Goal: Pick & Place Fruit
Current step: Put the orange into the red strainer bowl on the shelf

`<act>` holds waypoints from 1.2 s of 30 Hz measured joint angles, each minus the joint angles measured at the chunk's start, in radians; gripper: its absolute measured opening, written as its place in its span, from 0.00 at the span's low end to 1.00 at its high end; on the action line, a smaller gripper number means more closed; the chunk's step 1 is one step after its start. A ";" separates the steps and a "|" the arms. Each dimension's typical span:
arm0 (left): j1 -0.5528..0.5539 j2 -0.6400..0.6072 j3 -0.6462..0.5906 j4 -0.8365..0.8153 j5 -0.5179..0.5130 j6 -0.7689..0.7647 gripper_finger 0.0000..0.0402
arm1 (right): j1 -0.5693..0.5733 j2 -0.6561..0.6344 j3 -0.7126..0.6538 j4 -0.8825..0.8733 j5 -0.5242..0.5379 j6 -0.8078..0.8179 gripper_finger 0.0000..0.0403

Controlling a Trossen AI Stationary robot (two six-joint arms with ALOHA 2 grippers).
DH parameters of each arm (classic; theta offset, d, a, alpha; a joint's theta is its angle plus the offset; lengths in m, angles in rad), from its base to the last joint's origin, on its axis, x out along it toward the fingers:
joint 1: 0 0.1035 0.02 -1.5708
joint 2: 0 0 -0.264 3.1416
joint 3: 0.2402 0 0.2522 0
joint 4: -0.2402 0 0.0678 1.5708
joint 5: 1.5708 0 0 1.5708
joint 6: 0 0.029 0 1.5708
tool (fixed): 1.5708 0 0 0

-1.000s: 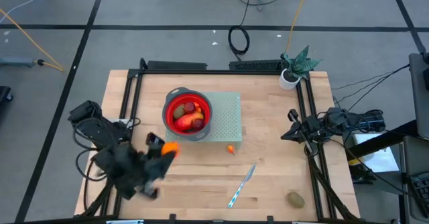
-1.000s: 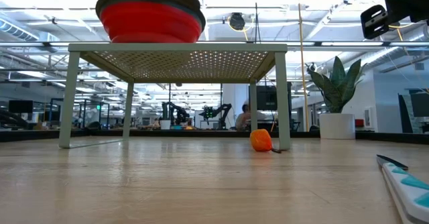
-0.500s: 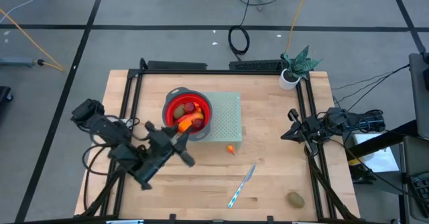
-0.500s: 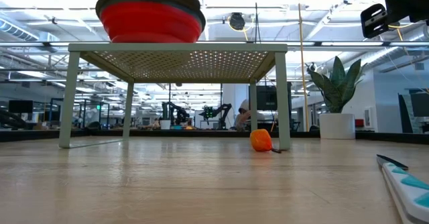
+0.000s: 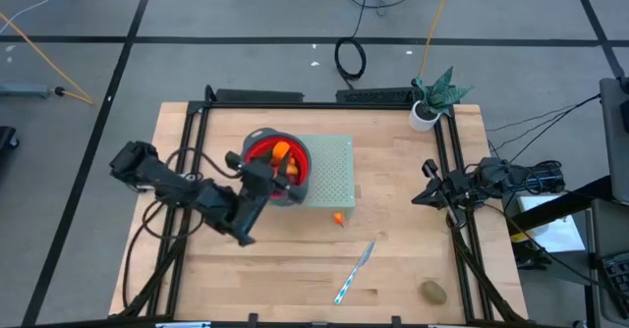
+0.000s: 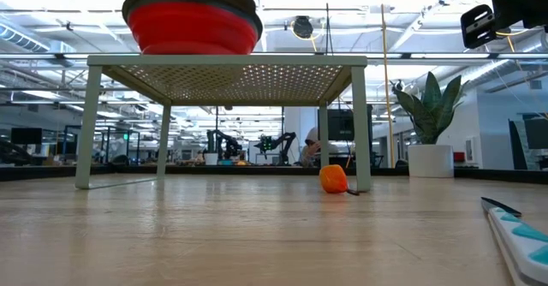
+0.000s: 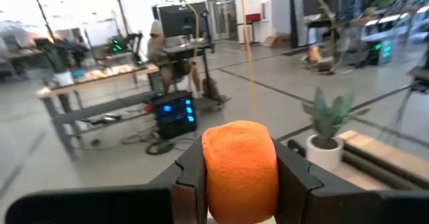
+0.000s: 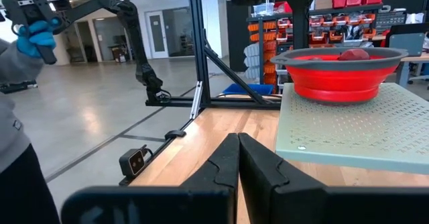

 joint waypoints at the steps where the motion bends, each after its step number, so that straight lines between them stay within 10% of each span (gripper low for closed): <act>1: 0.010 0.000 0.000 -0.012 0.003 0.006 0.26 | 0.000 0.000 0.000 0.000 0.000 0.000 0.01; 15: 0.097 -0.038 0.000 -0.459 0.311 -0.164 0.26 | 0.000 0.000 0.000 0.007 0.004 0.003 0.01; 26: 0.215 -0.326 0.000 -1.453 0.645 -1.063 0.26 | 0.000 0.000 0.000 0.008 0.011 0.003 0.01; 36: 0.336 -0.379 0.000 -1.893 0.954 -1.501 0.26 | 0.000 0.000 0.000 0.008 0.083 0.008 0.01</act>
